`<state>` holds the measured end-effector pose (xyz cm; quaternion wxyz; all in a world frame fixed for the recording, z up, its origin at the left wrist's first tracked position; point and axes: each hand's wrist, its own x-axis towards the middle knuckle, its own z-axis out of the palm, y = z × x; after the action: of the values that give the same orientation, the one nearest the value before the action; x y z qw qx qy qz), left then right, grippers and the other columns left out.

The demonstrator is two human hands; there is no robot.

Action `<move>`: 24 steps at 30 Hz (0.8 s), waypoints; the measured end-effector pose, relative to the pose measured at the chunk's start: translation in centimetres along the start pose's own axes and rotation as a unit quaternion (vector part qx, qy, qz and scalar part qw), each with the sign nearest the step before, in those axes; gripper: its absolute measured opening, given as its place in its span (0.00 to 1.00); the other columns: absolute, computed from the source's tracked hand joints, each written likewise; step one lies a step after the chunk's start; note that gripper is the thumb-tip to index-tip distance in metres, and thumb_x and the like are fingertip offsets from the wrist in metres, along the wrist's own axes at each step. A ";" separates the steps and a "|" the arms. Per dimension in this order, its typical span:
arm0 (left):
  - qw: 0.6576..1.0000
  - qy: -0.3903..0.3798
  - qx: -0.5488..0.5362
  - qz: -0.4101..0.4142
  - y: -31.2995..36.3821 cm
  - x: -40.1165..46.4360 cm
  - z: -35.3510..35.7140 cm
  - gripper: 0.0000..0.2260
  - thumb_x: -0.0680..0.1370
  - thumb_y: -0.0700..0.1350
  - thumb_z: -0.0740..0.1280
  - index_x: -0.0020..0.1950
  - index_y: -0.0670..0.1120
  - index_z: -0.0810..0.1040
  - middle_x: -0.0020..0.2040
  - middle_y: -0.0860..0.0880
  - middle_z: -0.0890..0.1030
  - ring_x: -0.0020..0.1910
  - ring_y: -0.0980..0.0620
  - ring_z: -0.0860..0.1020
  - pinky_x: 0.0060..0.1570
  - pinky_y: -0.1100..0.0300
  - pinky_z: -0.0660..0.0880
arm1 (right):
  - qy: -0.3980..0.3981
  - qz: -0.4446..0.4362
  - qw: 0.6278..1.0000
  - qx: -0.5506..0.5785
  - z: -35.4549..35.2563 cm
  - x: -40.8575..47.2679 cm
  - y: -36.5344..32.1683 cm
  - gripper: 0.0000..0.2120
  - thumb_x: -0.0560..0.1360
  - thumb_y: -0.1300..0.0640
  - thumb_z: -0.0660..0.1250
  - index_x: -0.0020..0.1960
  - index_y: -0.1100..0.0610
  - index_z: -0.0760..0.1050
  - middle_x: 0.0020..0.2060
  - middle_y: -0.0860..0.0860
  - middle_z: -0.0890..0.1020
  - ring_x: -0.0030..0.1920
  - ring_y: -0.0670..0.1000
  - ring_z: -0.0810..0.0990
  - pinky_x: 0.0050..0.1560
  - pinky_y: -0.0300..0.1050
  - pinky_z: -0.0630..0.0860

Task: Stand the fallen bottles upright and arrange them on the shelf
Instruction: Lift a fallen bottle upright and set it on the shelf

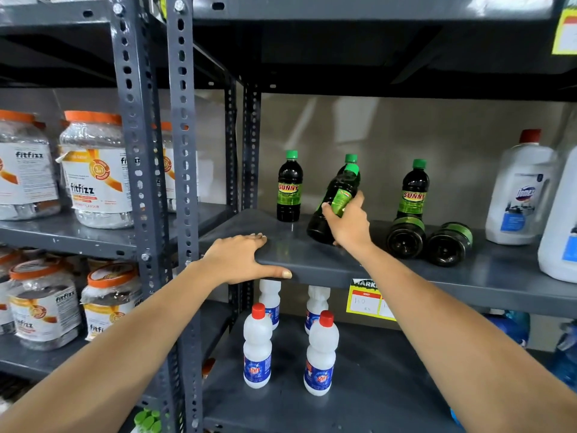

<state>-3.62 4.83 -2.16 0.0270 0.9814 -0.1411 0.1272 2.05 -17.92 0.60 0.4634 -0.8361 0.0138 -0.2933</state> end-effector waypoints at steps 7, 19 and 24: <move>0.999 -0.046 0.012 -0.005 -0.8 0.0 -0.4 0.59 0.56 0.83 0.50 0.79 0.49 0.51 0.79 0.51 0.52 0.76 0.47 0.55 0.71 0.47 0.57 | -0.133 -0.097 0.986 0.020 1.8 -0.2 -0.5 0.47 0.76 0.54 0.67 0.78 0.59 0.34 0.73 0.57 0.68 0.71 0.58 0.69 0.71 0.52 0.65; 0.999 -0.025 0.028 -0.011 -0.5 -0.1 -0.1 0.59 0.57 0.83 0.48 0.78 0.46 0.53 0.78 0.48 0.55 0.75 0.46 0.57 0.71 0.48 0.59 | -0.232 0.010 0.945 0.229 2.9 0.5 -1.1 0.27 0.76 0.67 0.64 0.73 0.58 0.62 0.61 0.53 0.77 0.62 0.52 0.74 0.61 0.42 0.65; 0.999 -0.004 0.034 -0.010 -0.7 0.1 0.2 0.60 0.56 0.84 0.47 0.78 0.47 0.56 0.78 0.49 0.58 0.75 0.47 0.60 0.70 0.48 0.62 | -0.189 -0.006 0.972 0.142 3.1 0.8 -0.3 0.33 0.71 0.63 0.73 0.72 0.58 0.63 0.60 0.54 0.78 0.59 0.53 0.77 0.60 0.44 0.71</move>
<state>-3.33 5.45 -2.33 -0.0059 0.9837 -0.1268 0.1277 4.20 -15.59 -0.09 0.5697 -0.8022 -0.1211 -0.1313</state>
